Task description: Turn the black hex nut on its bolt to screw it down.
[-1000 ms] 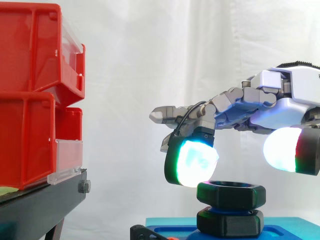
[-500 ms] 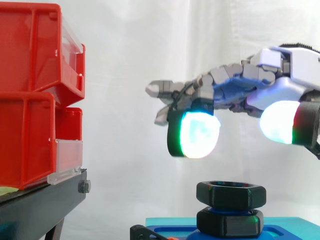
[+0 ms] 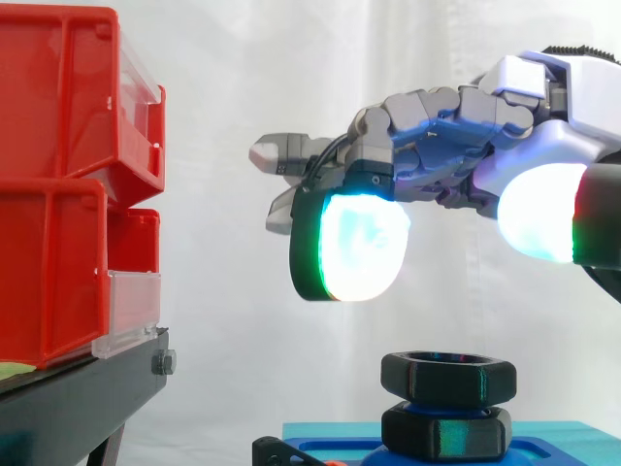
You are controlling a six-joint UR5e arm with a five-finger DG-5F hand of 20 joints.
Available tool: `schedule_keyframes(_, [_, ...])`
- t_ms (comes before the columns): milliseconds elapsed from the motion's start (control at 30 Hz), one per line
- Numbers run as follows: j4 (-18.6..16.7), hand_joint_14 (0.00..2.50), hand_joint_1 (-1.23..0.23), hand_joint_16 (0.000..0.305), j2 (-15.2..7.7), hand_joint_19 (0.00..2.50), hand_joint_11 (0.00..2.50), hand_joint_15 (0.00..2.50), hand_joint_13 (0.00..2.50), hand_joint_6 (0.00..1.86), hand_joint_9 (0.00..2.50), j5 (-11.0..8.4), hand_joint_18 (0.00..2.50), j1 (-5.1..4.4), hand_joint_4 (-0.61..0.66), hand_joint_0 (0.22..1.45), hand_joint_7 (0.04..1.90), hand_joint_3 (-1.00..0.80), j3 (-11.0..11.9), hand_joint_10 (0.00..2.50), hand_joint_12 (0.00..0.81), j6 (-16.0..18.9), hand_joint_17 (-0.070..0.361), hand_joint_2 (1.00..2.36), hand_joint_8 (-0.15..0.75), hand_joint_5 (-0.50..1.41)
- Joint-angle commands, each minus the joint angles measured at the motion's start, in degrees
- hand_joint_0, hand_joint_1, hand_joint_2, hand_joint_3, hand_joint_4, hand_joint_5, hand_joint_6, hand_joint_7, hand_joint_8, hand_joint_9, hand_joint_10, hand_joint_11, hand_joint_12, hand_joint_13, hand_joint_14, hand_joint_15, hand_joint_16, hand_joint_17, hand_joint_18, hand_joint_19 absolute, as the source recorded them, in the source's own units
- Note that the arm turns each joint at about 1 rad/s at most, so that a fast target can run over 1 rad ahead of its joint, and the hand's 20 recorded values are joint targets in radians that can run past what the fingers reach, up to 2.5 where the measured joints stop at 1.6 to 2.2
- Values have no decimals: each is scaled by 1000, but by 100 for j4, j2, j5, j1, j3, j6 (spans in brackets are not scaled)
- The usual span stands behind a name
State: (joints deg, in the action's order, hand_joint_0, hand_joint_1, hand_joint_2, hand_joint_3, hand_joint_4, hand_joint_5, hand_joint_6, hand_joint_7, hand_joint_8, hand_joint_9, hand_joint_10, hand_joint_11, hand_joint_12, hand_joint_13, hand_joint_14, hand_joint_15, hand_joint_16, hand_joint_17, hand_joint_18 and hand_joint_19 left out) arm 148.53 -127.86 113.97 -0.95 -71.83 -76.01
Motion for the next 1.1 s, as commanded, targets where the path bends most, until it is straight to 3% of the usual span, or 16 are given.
schedule_keyframes(0, [167,0,-411,54,-2,100,226,8,99,504,449,-95,27,-81,262,512,1131,-500,-7,5,363,-1,122,1000,307,-117])
schedule_keyframes(300, [326,0,-411,54,-55,97,231,3,100,543,451,-191,32,-169,260,512,1077,-500,-15,5,361,16,122,1000,308,-117])
schedule_keyframes(600, [361,0,-412,54,-55,103,241,4,104,627,460,-174,36,-169,242,513,958,-500,-24,5,361,-1,122,1000,311,-127])
schedule_keyframes(1000, [466,0,-413,54,-55,98,233,0,105,631,460,-147,39,-99,246,514,954,-500,-33,5,361,-115,121,1000,309,-128])
schedule_keyframes(1067, [466,0,-433,54,-55,68,205,0,132,600,487,-147,80,-90,246,515,1028,-500,-51,4,363,-151,122,1000,312,-118])
